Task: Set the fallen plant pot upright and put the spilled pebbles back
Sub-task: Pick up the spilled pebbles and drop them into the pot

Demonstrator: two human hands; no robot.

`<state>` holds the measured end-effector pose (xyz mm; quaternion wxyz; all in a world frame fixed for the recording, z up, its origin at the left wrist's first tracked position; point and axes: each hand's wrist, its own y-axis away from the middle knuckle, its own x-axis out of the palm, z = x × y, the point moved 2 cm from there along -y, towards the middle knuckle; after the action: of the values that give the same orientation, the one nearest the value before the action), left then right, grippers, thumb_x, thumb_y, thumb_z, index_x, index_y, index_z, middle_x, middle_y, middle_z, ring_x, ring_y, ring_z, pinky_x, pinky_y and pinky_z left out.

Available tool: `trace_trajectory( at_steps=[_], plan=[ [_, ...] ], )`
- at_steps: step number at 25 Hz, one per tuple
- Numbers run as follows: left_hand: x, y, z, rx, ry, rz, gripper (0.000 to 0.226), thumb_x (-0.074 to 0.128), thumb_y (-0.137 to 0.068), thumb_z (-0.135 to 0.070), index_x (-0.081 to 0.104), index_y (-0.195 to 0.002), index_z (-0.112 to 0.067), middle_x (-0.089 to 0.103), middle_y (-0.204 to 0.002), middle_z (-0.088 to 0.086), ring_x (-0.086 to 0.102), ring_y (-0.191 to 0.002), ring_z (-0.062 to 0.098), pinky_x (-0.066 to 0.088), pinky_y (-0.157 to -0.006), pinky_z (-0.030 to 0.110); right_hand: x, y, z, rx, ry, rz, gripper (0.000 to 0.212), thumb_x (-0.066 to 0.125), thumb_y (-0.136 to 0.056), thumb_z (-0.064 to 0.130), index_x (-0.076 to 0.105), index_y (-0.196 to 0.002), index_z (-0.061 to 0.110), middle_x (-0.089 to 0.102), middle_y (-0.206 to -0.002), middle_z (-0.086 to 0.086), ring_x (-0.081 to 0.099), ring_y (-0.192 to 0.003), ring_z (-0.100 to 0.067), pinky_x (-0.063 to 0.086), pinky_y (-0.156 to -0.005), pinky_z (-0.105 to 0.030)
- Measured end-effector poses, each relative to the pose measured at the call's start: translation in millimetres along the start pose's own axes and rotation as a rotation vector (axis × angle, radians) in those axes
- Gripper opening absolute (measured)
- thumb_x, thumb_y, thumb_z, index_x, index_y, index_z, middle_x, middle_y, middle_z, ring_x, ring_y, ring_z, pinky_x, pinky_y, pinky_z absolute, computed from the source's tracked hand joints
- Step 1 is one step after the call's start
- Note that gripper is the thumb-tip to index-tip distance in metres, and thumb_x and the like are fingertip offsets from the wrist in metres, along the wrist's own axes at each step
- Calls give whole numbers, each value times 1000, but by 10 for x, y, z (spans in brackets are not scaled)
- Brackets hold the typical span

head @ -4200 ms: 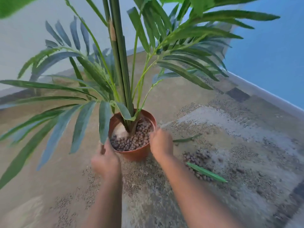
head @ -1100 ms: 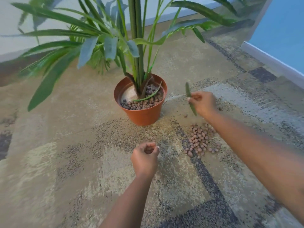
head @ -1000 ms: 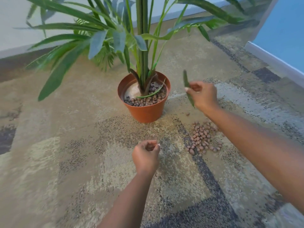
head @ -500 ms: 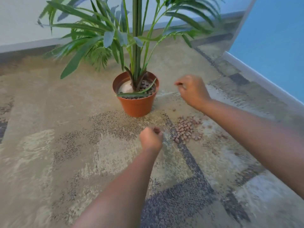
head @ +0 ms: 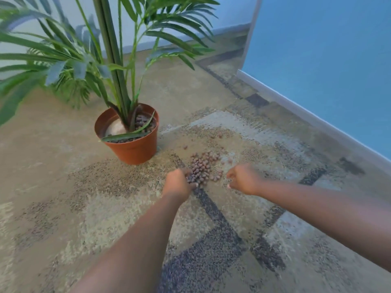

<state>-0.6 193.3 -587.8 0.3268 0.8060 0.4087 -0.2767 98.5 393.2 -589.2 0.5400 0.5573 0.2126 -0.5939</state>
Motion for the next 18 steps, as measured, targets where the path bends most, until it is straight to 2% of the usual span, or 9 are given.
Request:
trace_trajectory(
  at_steps=[2,3,4,6,7,10,13,15,18],
  plan=[
    [34,-17,67,36,-31,41,59,80,-79,-20,57,-134,-16,69,-106,5,66,-96,21,55,-86,32,73,-199,73,-27,78,70,47,72,-86,25,58,-131,22,71,-99,-10,66,-77,-17,55,-87,-33],
    [37,-24,95,42,-16,57,60,79,-80,-19,55,-136,-16,66,-98,3,66,-92,21,56,-83,31,101,-306,107,-54,97,75,50,71,-86,27,55,-133,23,70,-106,-10,67,-84,-18,54,-89,-34],
    [37,-38,121,43,-7,64,60,77,-82,-17,54,-136,-15,63,-95,3,66,-90,20,56,-82,30,134,-398,135,-90,112,63,51,71,-86,29,55,-134,23,67,-118,-9,66,-99,-20,51,-96,-35],
    [30,-107,180,66,-33,52,58,76,-83,-19,53,-137,-14,65,-109,7,63,-98,21,53,-85,28,183,-549,140,-151,132,60,50,69,-87,30,55,-134,21,55,-137,-7,52,-125,-24,40,-108,-37],
    [33,-151,206,80,-50,39,59,76,-83,-21,53,-137,-15,63,-120,9,62,-105,22,52,-89,29,185,-587,107,-172,136,55,48,68,-87,31,57,-133,20,54,-138,-5,49,-128,-25,37,-109,-38],
    [78,-281,268,130,-88,34,55,77,-82,-26,57,-134,-22,56,-132,5,60,-109,20,50,-95,31,189,-610,-54,-248,130,29,35,66,-88,34,66,-120,17,56,-130,-2,51,-123,-19,37,-107,-30],
    [249,-306,309,167,-90,55,42,73,-85,-21,64,-125,-24,59,-127,-2,61,-103,14,53,-93,27,263,-505,-178,-341,153,-75,29,61,-92,28,67,-119,19,60,-127,-1,53,-118,-16,33,-103,-19],
    [362,-297,324,178,-125,26,35,70,-87,-19,66,-121,-23,61,-122,-4,61,-99,10,55,-88,23,300,-472,-223,-372,147,-139,26,59,-93,25,68,-117,18,64,-123,0,56,-115,-17,36,-102,-18],
    [438,-332,371,236,-160,-40,25,68,-88,-17,71,-113,-21,64,-117,-1,59,-104,13,54,-88,22,269,-492,-251,-382,98,-120,25,62,-92,26,69,-115,18,67,-116,1,59,-106,-12,48,-100,-25]
  ],
)
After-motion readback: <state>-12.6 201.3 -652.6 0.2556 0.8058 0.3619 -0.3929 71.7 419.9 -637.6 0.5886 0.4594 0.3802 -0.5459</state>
